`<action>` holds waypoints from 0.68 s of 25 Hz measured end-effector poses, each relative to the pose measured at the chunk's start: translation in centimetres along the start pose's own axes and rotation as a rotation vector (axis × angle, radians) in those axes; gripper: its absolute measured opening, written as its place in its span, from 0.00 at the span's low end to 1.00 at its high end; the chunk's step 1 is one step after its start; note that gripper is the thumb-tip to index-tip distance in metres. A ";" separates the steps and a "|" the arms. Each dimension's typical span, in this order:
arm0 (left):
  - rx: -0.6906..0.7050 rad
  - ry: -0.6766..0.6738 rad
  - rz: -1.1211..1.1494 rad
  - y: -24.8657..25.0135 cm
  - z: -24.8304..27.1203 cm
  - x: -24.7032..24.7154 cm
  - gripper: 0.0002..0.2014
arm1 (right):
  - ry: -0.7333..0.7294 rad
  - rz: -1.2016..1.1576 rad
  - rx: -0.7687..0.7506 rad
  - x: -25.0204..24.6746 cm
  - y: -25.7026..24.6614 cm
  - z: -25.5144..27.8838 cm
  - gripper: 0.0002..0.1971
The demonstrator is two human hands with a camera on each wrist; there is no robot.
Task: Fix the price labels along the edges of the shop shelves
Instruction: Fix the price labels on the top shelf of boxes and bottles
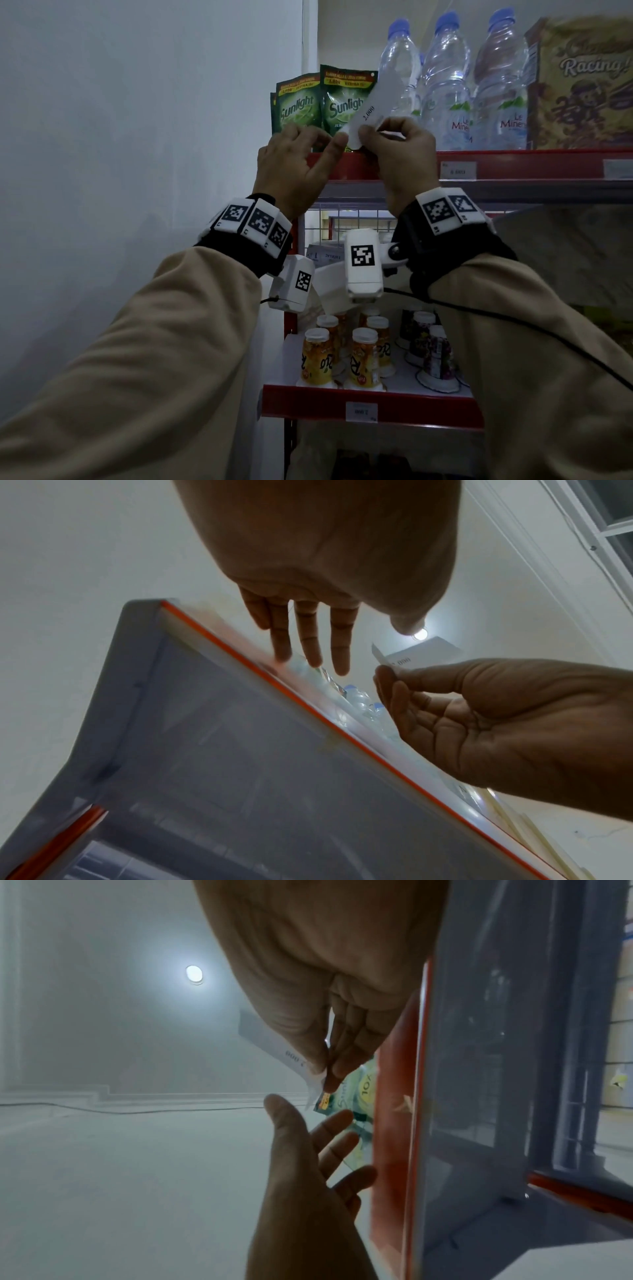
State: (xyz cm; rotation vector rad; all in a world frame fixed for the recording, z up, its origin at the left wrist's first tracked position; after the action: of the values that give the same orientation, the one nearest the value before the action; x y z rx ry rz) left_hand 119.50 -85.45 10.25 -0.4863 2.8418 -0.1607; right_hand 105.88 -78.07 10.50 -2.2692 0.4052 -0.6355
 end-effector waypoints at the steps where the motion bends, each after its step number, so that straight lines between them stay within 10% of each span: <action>1: 0.003 0.001 0.000 -0.1 0.0 0.1 0.25 | -0.018 -0.054 0.023 0.2 0.4 0.2 0.06; 8: 0.022 -0.064 -0.048 -0.8 -0.3 0.2 0.15 | -0.039 0.195 -0.107 0.2 0.0 1.1 0.18; 12: 0.075 -0.073 -0.037 -0.8 -0.4 -0.6 0.13 | 0.005 0.725 -0.352 -0.6 -2.6 0.7 0.09; 17: 0.098 -0.128 -0.063 -0.7 -0.6 -1.5 0.11 | 0.022 0.803 -0.438 -0.2 -3.5 -0.4 0.04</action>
State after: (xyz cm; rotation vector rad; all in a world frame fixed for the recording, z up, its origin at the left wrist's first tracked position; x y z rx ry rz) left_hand 120.95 -85.60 11.30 -0.5451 2.6807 -0.2694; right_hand 105.82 -75.79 13.26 -2.2099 1.4808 -0.1530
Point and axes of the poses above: each hand's wrist, its own z-axis away from the middle knuckle, its own x-axis out of the palm, y = z × x, the point moved 6 cm from there along -z, towards the middle knuckle, and after that the axes turned 14 degrees about x, right-handed, at the moved point
